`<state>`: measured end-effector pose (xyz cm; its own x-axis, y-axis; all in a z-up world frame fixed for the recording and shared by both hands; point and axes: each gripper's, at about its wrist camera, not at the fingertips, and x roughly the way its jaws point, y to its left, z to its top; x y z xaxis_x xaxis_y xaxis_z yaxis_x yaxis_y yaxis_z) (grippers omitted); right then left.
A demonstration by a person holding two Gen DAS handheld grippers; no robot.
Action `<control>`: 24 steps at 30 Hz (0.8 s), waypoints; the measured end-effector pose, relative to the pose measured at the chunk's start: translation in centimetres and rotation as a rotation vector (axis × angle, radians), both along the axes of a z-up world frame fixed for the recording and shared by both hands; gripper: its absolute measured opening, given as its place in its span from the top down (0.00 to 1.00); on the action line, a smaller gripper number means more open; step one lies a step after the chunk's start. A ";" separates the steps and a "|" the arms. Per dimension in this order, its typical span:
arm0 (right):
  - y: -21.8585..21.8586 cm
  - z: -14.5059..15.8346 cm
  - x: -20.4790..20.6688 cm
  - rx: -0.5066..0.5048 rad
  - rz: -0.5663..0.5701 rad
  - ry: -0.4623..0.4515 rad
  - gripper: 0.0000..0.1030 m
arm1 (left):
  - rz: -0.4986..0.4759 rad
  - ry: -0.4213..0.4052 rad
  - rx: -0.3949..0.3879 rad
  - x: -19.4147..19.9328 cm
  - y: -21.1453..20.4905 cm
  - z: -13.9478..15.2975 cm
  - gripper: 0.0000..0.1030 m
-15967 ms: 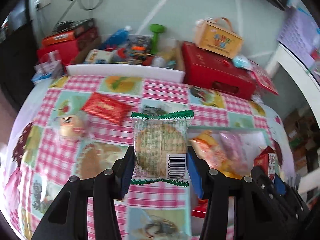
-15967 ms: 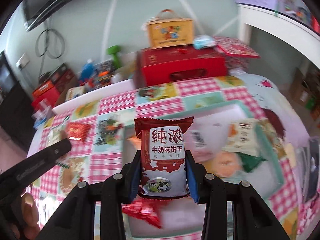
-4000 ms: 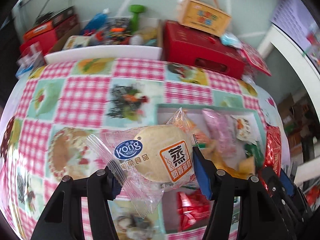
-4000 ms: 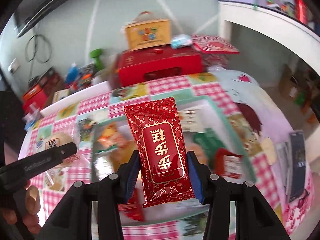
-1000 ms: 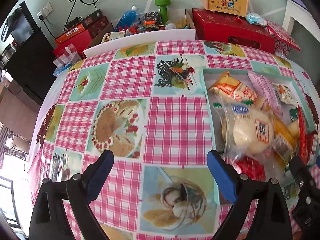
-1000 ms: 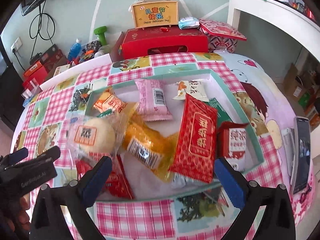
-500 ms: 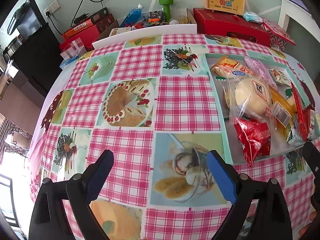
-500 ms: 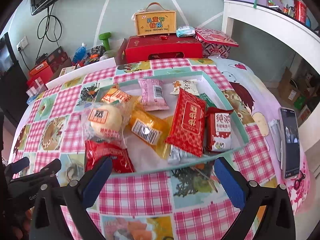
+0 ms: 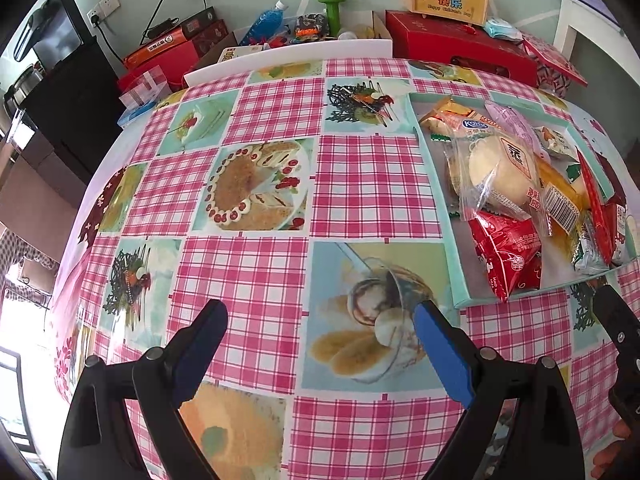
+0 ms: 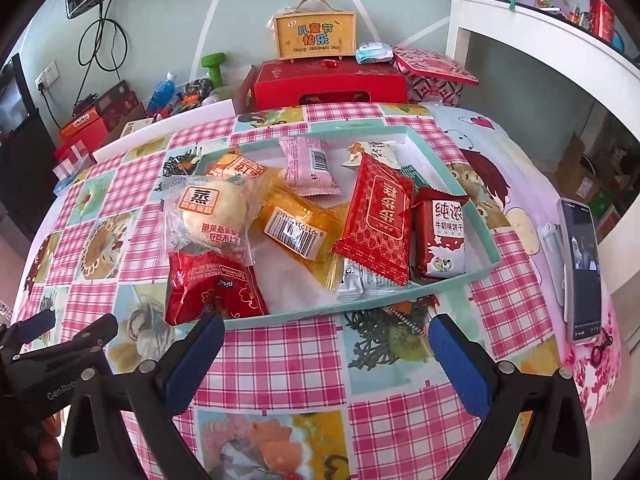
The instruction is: Organize snacks
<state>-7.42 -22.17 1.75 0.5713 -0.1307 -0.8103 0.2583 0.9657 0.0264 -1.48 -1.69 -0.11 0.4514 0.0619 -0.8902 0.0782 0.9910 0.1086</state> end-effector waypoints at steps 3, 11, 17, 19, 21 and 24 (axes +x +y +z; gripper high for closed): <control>0.1 -0.2 0.1 0.000 0.003 0.007 0.00 | 0.002 0.000 -0.006 0.1 0.1 0.0 0.09; -0.1 -0.5 0.3 -0.001 -0.001 0.022 0.00 | -0.003 0.015 -0.019 0.4 0.1 -0.3 0.09; -0.3 -1.3 0.6 0.004 -0.009 0.051 0.00 | 0.004 0.030 -0.019 0.5 0.1 -0.7 0.09; -0.3 -1.5 0.6 0.005 -0.009 0.056 0.00 | 0.003 0.031 -0.020 0.5 0.1 -0.7 0.09; -0.3 -1.5 0.6 0.006 -0.007 0.058 0.00 | 0.002 0.032 -0.021 0.5 0.1 -0.8 0.09; -0.2 -1.6 0.6 0.009 -0.003 0.059 0.00 | 0.002 0.036 -0.021 0.5 0.1 -0.8 0.09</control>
